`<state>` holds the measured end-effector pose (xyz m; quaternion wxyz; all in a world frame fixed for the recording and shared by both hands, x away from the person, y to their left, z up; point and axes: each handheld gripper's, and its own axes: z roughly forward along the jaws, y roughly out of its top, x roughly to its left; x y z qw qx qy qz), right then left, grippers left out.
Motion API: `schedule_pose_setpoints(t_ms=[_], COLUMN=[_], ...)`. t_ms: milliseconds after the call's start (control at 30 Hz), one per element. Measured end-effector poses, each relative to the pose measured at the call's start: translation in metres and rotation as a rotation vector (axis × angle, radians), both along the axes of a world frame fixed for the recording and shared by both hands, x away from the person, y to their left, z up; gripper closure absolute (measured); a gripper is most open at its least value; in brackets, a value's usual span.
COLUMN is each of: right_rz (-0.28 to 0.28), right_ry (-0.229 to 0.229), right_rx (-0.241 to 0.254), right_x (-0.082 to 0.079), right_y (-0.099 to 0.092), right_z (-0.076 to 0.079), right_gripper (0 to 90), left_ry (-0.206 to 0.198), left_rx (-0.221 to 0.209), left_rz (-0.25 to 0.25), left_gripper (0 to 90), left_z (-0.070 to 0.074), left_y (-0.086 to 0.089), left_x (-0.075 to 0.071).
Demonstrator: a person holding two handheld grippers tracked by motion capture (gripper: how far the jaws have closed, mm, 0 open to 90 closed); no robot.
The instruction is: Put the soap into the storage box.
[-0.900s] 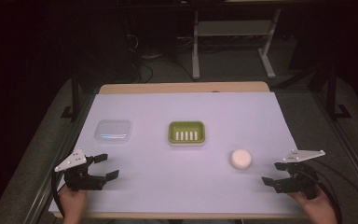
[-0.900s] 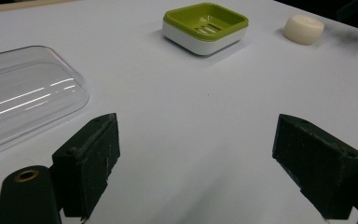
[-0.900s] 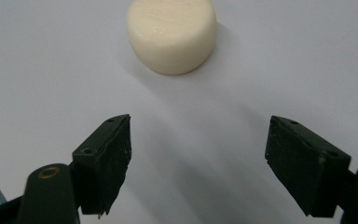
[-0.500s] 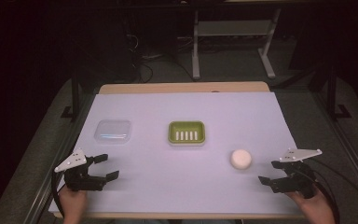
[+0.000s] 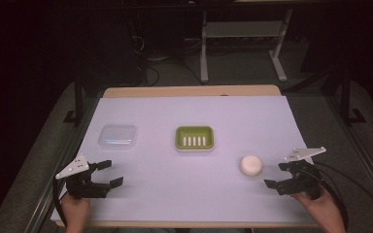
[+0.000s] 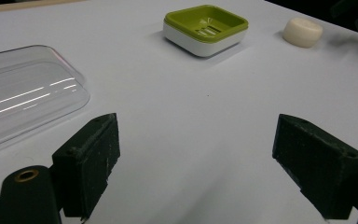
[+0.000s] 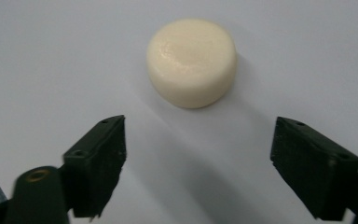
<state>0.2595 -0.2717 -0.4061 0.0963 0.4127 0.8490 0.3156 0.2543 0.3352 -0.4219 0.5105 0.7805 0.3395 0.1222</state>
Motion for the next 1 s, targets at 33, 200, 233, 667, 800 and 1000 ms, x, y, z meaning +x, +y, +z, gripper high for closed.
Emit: schedule_pose_setpoints(t_ms=[33, 200, 233, 667, 800, 1000], right_rz=[0.01, 0.021, 0.021, 0.033, 0.04, 0.044], right_ry=[0.008, 0.024, 0.024, 0.03, 0.047, 0.069], right_rx=[-0.001, -0.029, -0.029, -0.023, -0.016, -0.01], right_x=[0.001, 0.007, 0.007, 0.018, 0.022, 0.03], right_y=[0.001, 0.006, 0.006, 0.014, 0.014, 0.017], right_z=[0.0, 0.0, 0.0, 0.001, 0.001, -0.002], right_gripper=[16.8, 16.5, 16.5, 14.3, 14.2, 14.3], left_ry=[0.0, 0.0, 0.001, -0.003, -0.002, -0.001], left_rx=[0.0, 0.001, 0.0, -0.003, -0.003, -0.008], left_rz=[0.001, 0.001, 0.002, 0.003, 0.006, 0.009], left_gripper=[14.5, 14.5, 14.5, 14.5, 14.5, 14.5], left_z=[0.0, 0.0, 0.0, 0.0, 0.0, 0.0], left_y=[0.0, -0.001, -0.001, 0.001, 0.001, 0.002], left_x=[0.0, 0.0, 0.0, 0.0, 0.0, 0.0])
